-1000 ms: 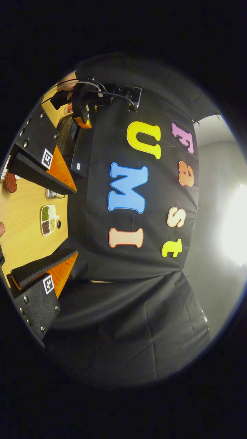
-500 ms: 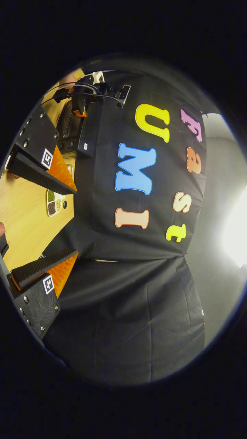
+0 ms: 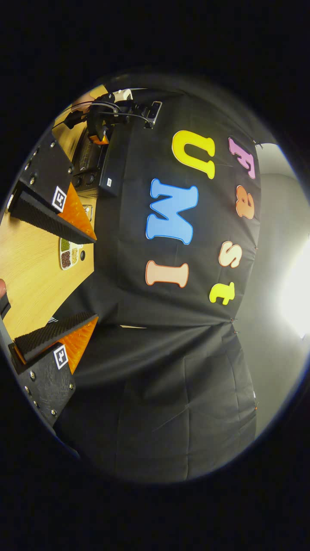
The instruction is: Open the electric oven with the left hand, put the food in, and close the electric oven.
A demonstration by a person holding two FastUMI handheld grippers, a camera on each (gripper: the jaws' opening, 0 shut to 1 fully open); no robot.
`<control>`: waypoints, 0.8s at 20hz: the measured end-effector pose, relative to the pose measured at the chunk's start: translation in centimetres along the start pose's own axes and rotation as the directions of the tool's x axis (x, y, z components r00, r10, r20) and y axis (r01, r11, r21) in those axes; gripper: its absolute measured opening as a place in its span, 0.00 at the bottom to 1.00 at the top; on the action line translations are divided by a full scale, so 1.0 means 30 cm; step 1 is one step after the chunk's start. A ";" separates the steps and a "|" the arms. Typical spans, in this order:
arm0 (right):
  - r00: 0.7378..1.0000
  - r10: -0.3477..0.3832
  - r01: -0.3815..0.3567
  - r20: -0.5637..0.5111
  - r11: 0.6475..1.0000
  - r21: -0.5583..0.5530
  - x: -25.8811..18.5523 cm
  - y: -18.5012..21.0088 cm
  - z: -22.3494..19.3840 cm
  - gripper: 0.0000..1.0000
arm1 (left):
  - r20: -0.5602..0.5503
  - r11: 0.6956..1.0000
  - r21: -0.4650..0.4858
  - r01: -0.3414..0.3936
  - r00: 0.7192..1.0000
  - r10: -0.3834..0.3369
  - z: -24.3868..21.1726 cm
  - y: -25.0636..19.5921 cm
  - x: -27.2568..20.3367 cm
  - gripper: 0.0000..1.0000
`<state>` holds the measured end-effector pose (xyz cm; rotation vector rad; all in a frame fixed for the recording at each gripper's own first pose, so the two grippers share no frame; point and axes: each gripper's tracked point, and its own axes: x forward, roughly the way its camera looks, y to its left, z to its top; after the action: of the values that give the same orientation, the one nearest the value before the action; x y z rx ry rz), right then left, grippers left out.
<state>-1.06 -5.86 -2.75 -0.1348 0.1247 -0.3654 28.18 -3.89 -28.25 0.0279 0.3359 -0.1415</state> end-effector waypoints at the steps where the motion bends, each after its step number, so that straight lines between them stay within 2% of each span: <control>1: 1.000 0.009 -0.009 0.000 1.000 0.002 0.003 0.008 -0.001 0.92 | 0.002 1.000 -0.002 -0.002 1.000 0.002 -0.006 0.001 -0.022 0.97; 2: 1.000 0.018 -0.018 -0.002 1.000 0.005 0.007 0.014 -0.003 0.92 | -0.001 1.000 -0.009 -0.004 1.000 0.004 -0.016 0.001 -0.038 0.92; 3: 1.000 0.027 -0.027 -0.005 1.000 0.008 0.009 0.021 -0.008 0.96 | -0.005 1.000 -0.018 -0.006 1.000 0.006 -0.026 0.001 -0.056 0.97; 5: 0.999 0.045 -0.045 -0.006 0.999 0.014 0.013 0.028 -0.010 0.96 | -0.015 1.000 -0.027 -0.006 1.000 0.006 -0.047 0.000 -0.090 1.00; 8: 0.998 0.068 -0.068 -0.003 0.998 0.015 0.014 0.039 -0.009 0.96 | -0.034 1.000 -0.016 -0.011 0.999 0.011 -0.089 0.008 -0.137 0.97; 9: 0.997 0.075 -0.075 -0.003 0.997 0.016 0.014 0.042 -0.007 0.92 | -0.041 1.000 -0.012 -0.011 0.999 0.011 -0.100 0.007 -0.148 1.00; 11: 0.996 0.087 -0.087 -0.005 0.996 0.014 0.017 0.047 -0.013 0.92 | -0.058 1.000 -0.002 -0.015 0.998 0.014 -0.130 0.008 -0.176 1.00; 12: 0.996 0.092 -0.092 -0.006 0.996 0.013 0.017 0.048 -0.013 0.96 | -0.065 1.000 -0.001 -0.015 0.998 0.015 -0.145 0.009 -0.192 1.00; 16: 0.994 0.108 -0.107 -0.011 0.994 0.016 0.020 0.048 -0.019 0.96 | -0.092 1.000 0.010 -0.020 0.996 0.021 -0.197 0.006 -0.232 1.00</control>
<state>-0.09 -4.81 -3.58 -0.1099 0.1400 -0.2597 19.79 -2.47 -31.52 0.0467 0.4271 -0.1217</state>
